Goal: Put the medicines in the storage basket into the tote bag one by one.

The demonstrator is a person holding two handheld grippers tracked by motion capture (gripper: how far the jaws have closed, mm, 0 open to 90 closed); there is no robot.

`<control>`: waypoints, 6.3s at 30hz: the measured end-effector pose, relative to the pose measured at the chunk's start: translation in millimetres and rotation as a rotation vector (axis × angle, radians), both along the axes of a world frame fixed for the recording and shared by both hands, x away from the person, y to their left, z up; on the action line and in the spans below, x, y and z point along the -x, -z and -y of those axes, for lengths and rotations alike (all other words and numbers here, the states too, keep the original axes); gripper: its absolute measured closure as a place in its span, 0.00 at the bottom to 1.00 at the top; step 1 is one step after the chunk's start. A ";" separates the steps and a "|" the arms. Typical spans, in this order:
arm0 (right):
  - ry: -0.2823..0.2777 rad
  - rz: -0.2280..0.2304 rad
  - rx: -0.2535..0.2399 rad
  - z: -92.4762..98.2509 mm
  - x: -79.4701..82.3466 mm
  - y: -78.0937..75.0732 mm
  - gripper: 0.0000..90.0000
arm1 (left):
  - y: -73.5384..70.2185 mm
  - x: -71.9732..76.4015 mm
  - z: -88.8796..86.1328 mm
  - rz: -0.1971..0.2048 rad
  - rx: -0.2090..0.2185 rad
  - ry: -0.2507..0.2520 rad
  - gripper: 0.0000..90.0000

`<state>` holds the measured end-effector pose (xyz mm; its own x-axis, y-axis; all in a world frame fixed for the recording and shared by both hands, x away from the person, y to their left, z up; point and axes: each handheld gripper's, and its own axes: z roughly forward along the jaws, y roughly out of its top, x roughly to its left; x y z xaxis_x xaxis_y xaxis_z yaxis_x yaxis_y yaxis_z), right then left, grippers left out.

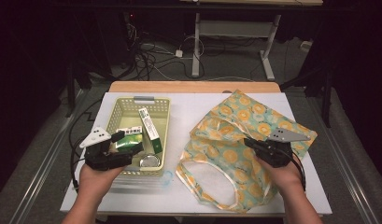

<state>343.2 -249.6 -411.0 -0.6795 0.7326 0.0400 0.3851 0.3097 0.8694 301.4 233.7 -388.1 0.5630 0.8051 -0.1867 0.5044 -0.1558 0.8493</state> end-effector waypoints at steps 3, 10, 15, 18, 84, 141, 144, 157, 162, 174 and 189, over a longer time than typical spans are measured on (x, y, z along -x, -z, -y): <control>-0.002 -0.001 -0.001 0.1 -0.5 0.5 1.00 | -0.3 -9.7 4.0 -0.023 -0.002 0.012 0.36; -0.008 -0.003 0.004 -0.7 1.5 2.0 1.00 | 3.3 -25.4 14.6 -0.053 -0.030 0.049 0.90; -0.007 -0.010 -0.013 1.9 -0.3 2.7 1.00 | 4.4 -35.1 23.4 -0.090 -0.047 0.089 0.98; -0.007 -0.011 -0.009 1.1 -1.7 2.6 1.00 | 2.3 -41.1 33.5 -0.094 -0.089 0.104 0.98; -0.016 -0.031 -0.004 -1.6 -1.1 8.1 1.00 | 16.0 -125.3 41.0 -0.263 -0.231 -0.191 0.23; -0.017 -0.031 -0.004 1.4 1.0 8.5 1.00 | 12.0 -115.0 45.8 -0.241 -0.172 -0.145 0.67; -0.014 -0.029 -0.008 2.8 0.8 7.9 1.00 | 8.7 -107.4 43.5 -0.220 -0.160 -0.131 0.67; -0.014 -0.030 -0.004 2.5 2.4 7.8 1.00 | -1.2 -71.3 34.6 -0.117 -0.130 -0.115 0.67; -0.015 -0.029 -0.002 2.5 2.8 7.9 1.00 | -2.7 -56.8 28.9 -0.079 -0.105 -0.119 0.67; -0.014 -0.018 0.007 1.0 5.2 6.1 1.00 | -5.7 -23.4 25.5 0.032 -0.023 -0.108 0.67; -0.020 -0.009 0.001 -0.8 7.2 4.3 1.00 | -5.9 -7.5 41.5 0.074 0.061 -0.015 0.67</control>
